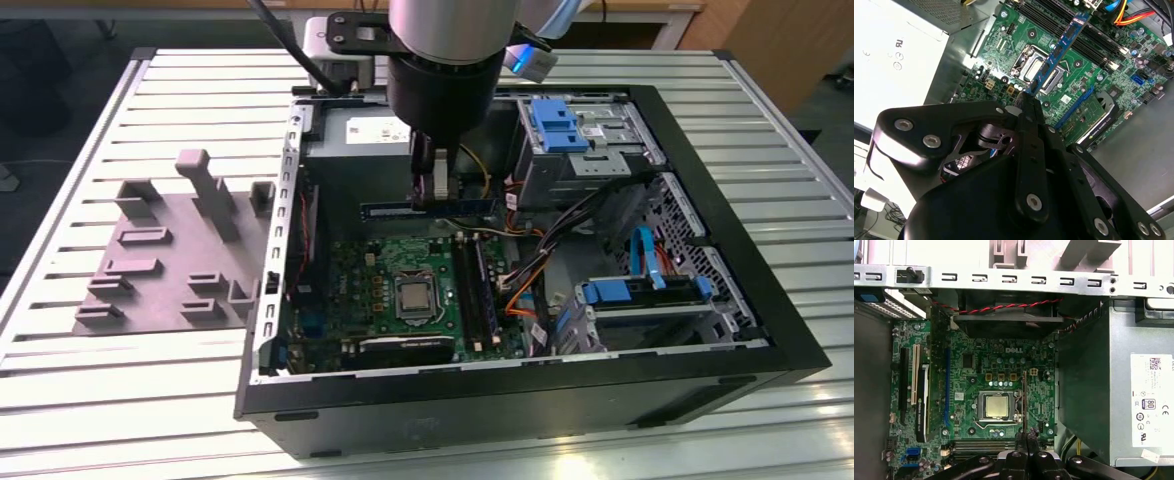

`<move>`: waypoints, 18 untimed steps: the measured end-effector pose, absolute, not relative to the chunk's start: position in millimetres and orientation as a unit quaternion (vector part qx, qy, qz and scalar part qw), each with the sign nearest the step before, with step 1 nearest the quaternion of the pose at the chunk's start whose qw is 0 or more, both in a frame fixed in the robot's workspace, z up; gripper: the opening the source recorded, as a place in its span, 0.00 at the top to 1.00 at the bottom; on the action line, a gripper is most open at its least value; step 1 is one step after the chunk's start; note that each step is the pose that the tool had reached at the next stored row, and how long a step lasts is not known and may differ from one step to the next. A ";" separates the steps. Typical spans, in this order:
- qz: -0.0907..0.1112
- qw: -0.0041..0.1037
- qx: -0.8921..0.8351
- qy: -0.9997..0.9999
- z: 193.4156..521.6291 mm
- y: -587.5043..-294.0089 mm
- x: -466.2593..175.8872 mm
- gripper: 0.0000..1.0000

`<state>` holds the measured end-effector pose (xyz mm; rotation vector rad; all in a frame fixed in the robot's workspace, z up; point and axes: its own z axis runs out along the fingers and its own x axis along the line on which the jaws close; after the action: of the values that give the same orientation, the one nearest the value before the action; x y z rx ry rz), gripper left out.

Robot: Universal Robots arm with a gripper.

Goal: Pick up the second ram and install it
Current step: 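Insert the second ram into the second slot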

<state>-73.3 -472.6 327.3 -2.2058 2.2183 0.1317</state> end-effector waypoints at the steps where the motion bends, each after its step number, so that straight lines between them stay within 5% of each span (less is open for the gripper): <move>1: 0.042 0.005 -0.704 0.708 327.3 -472.6 -73.3 0.88; 18: 0.041 0.010 -0.623 0.781 326.7 -472.6 -73.2 0.88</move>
<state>-73.2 -472.6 326.7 -1.9436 2.4397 0.1287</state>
